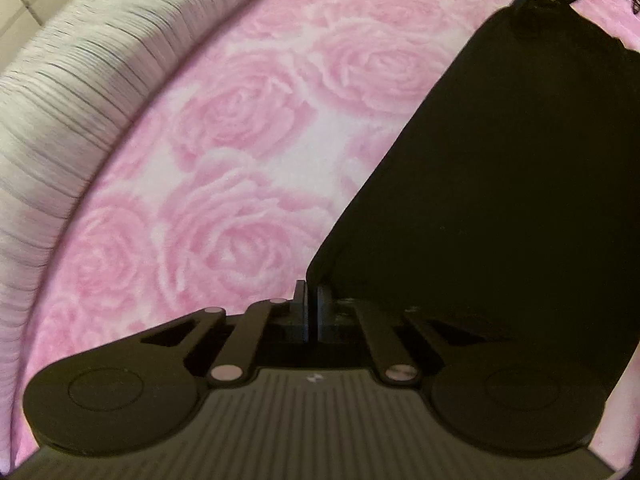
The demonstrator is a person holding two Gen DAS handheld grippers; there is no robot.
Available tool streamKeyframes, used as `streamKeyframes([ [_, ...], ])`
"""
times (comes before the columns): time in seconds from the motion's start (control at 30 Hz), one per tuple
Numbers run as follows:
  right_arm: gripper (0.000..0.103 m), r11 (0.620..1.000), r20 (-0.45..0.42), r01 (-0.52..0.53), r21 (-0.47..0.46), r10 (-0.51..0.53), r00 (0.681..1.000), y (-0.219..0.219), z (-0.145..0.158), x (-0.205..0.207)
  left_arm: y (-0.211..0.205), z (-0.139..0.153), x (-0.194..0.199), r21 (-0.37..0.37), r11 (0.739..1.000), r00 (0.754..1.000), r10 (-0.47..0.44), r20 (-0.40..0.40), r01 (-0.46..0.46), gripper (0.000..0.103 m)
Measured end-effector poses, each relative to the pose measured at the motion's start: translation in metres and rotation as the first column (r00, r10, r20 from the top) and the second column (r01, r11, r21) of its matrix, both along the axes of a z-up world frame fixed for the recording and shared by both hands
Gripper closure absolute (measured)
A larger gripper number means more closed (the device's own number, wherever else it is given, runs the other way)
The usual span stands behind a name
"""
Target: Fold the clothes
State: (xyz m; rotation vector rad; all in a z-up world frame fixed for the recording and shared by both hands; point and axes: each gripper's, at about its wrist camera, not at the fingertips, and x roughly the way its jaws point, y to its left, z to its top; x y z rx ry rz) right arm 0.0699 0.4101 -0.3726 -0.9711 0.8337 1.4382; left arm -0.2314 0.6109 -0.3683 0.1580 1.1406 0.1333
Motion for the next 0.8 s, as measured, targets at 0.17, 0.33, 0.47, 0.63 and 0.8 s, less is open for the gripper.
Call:
streamKeyframes([
  [0.17,0.1,0.994,0.149,-0.028,0.106,0.012,0.989,-0.037,0.042,-0.045,-0.032,0.055,-0.053,-0.033,0.988,0.98,0.153,0.126,-0.15,0.102],
  [0.33,0.1,0.982,0.246,-0.036,0.187,-0.011,0.969,-0.102,0.097,-0.107,-0.099,0.114,-0.132,-0.17,0.944,0.927,0.316,0.203,-0.284,0.102],
  [0.47,0.1,0.987,0.285,0.001,0.16,-0.047,0.957,-0.171,0.122,-0.165,-0.168,0.126,-0.197,-0.293,0.886,0.892,0.418,0.17,-0.359,0.102],
  [0.63,0.094,0.991,0.237,0.115,-0.07,-0.095,0.967,-0.244,0.098,-0.232,-0.234,0.083,-0.251,-0.411,0.75,0.833,0.552,-0.042,-0.518,0.098],
  [0.8,0.071,0.921,0.188,0.338,-0.193,-0.304,0.934,-0.284,0.069,-0.261,-0.266,0.061,-0.277,-0.439,0.683,0.803,0.567,-0.183,-0.583,0.093],
])
